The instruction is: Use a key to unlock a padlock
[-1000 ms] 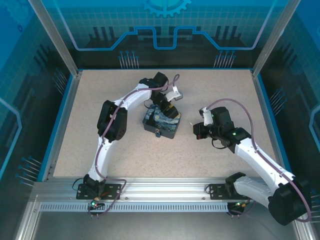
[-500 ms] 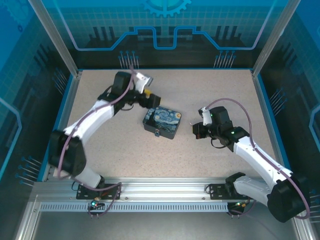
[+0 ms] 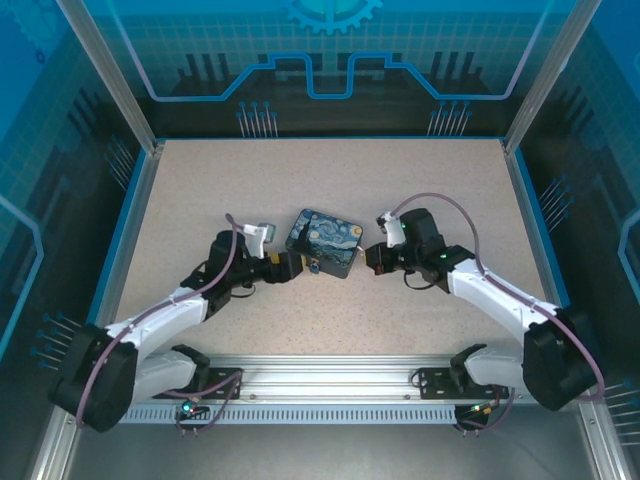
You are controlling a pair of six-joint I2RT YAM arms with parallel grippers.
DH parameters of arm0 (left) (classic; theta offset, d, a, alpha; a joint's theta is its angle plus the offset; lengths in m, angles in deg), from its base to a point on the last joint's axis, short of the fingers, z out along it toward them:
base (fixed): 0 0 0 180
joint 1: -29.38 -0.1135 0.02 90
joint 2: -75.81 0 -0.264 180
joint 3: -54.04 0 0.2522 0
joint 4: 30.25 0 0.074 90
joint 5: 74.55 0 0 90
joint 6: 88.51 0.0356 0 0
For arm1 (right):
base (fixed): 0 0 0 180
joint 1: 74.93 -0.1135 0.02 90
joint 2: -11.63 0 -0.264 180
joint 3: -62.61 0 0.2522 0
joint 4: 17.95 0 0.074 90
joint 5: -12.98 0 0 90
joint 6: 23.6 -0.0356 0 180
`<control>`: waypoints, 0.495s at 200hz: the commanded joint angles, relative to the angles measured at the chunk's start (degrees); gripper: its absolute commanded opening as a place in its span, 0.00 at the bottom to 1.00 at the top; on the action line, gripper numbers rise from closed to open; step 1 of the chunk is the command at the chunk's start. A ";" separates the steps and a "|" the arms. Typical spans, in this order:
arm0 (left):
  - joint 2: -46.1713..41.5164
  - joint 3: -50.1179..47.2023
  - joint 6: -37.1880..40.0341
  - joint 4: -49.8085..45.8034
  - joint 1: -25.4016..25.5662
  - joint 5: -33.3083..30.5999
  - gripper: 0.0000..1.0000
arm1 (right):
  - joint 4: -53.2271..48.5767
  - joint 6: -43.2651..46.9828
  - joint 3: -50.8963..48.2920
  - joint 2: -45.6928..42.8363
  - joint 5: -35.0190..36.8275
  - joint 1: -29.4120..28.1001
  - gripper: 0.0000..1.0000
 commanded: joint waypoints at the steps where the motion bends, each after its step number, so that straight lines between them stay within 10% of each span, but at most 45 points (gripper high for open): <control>1: 5.58 -2.29 -6.40 15.41 1.67 -1.27 0.86 | 5.53 -3.16 3.06 3.35 -2.96 -1.78 0.00; 99: 29.43 -3.61 -12.32 40.42 6.13 -5.50 0.86 | 3.40 -5.33 5.67 7.74 -0.94 -2.42 0.00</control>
